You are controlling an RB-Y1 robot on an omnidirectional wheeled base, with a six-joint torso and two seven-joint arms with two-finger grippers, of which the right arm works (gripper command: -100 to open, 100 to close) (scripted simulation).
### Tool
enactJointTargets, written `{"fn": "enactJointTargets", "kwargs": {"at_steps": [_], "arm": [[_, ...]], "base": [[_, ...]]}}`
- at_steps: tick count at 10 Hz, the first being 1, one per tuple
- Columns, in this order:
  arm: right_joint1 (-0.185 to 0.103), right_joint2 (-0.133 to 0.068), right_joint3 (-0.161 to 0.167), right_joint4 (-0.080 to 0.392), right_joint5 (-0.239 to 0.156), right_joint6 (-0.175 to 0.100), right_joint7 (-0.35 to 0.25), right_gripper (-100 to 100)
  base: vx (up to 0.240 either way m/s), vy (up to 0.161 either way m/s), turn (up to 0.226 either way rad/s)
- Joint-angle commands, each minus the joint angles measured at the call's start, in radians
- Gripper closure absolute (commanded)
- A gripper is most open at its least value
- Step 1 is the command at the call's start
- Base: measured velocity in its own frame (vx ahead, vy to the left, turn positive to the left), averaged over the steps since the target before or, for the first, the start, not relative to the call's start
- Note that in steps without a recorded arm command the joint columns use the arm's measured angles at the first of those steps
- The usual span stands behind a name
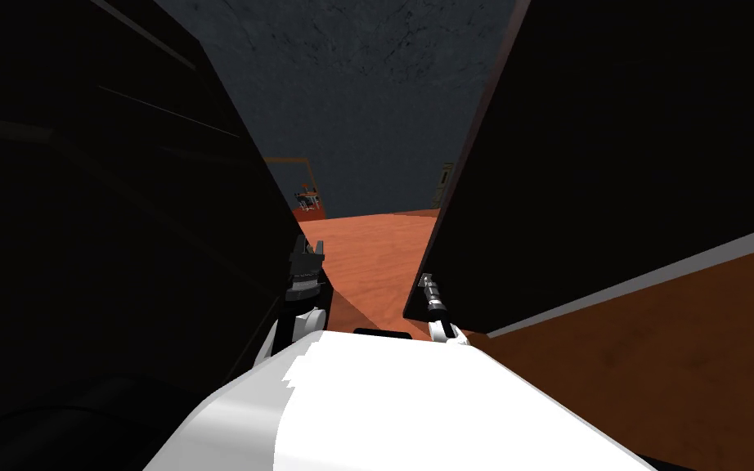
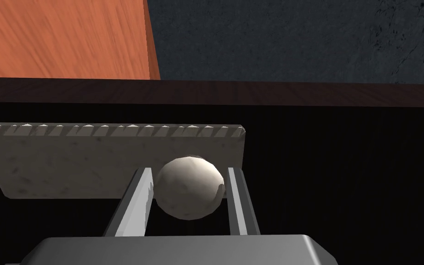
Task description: Push the door open
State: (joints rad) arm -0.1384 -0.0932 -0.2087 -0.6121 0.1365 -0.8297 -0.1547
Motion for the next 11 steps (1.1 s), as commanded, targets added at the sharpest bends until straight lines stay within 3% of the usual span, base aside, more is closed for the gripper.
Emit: {"fn": "enactJointTargets", "kwargs": {"at_steps": [1,5,11], "arm": [[0.000,0.000,-0.001,-0.001,-0.001,-0.002,-0.001,100],[0.002,-0.005,-0.020,0.003,-0.012,0.003,0.008,100],[0.003,-0.015,-0.070,0.006,-0.043,0.007,0.028,100]], "base": [[-0.008,0.001,-0.003],[0.096,0.013,-0.021],[0.182,0.035,-0.038]]}}
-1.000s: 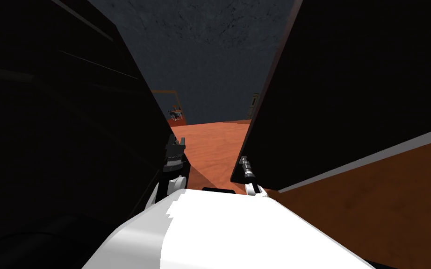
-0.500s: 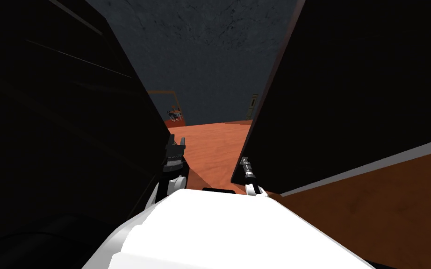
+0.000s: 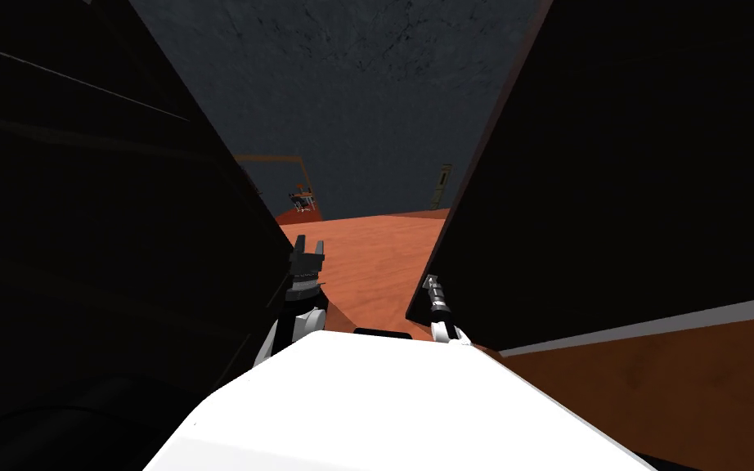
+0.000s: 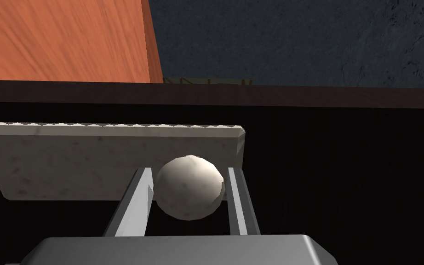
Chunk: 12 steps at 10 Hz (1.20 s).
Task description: Push the door open
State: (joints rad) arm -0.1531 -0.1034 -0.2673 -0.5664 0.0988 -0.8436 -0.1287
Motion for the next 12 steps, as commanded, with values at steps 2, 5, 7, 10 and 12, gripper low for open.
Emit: {"fn": "enactJointTargets", "kwargs": {"at_steps": [2,5,7,10,12], "arm": [[0.018,-0.004,-0.012,-0.040,-0.006,0.021,0.002,100],[0.019,-0.009,-0.036,-0.038,-0.020,0.024,0.011,100],[0.019,-0.009,-0.036,-0.038,-0.020,0.024,0.011,100],[0.020,-0.015,-0.071,-0.035,-0.042,0.027,0.025,100],[0.020,-0.016,-0.082,-0.035,-0.049,0.028,0.029,100]], "base": [[0.106,0.016,-0.025],[0.149,0.023,-0.040],[0.028,0.003,0.000],[0.163,0.033,-0.058],[0.178,0.040,-0.056]]}}
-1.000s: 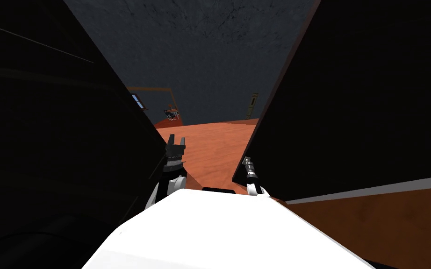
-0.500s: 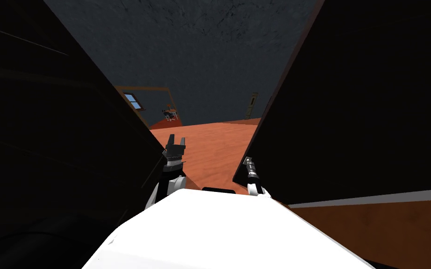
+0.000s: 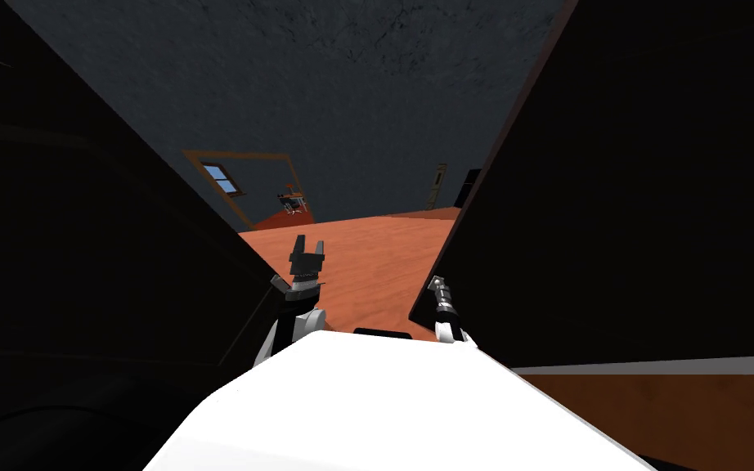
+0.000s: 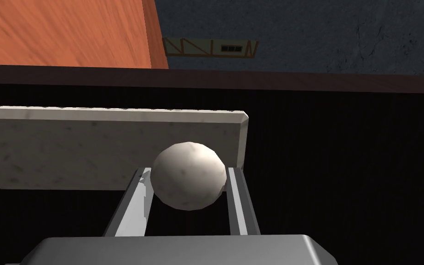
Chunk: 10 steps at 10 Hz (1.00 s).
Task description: Push the door open
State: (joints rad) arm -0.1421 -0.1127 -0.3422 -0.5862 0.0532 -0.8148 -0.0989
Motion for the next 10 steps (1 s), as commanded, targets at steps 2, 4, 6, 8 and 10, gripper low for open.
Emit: {"fn": "enactJointTargets", "kwargs": {"at_steps": [2,4,6,8,10], "arm": [[0.010,-0.010,-0.027,-0.013,-0.016,0.001,0.007,100],[0.010,-0.010,-0.027,-0.013,-0.016,0.001,0.007,100],[0.010,-0.013,-0.047,-0.012,-0.028,0.003,0.015,100],[0.011,-0.017,-0.070,-0.010,-0.042,0.005,0.024,100],[0.011,-0.019,-0.087,-0.009,-0.052,0.007,0.031,100]], "base": [[0.179,0.039,-0.055],[0.041,0.000,0.005],[0.134,0.028,-0.043],[0.184,0.055,-0.077],[0.196,0.061,-0.068]]}}
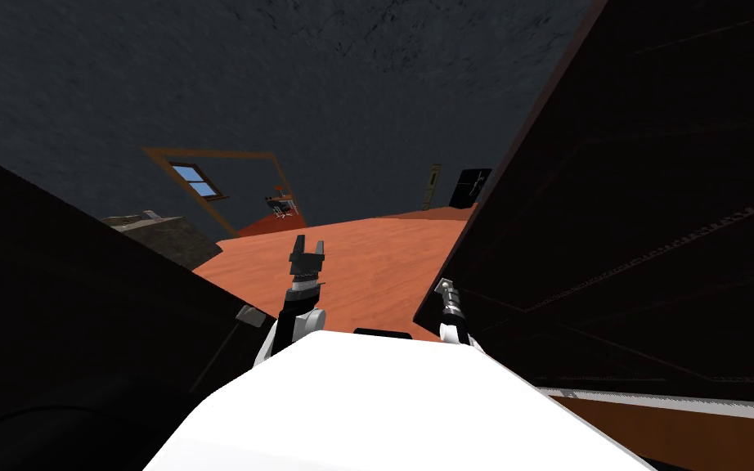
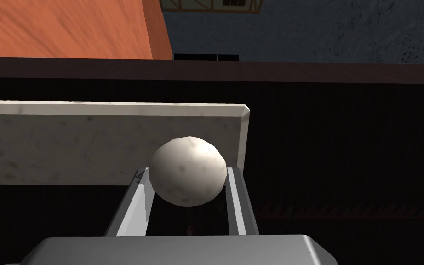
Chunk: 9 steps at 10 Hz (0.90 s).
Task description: Push the door open
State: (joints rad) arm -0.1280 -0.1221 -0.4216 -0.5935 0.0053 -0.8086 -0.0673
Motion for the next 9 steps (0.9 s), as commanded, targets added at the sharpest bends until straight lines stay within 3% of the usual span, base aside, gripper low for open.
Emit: {"fn": "enactJointTargets", "kwargs": {"at_steps": [1,9], "arm": [[-0.003,-0.011,-0.015,-0.001,-0.009,0.001,0.002,100],[0.006,-0.018,-0.074,-0.003,-0.042,0.007,0.025,100]], "base": [[0.195,0.036,-0.047],[0.156,0.013,-0.042]]}}
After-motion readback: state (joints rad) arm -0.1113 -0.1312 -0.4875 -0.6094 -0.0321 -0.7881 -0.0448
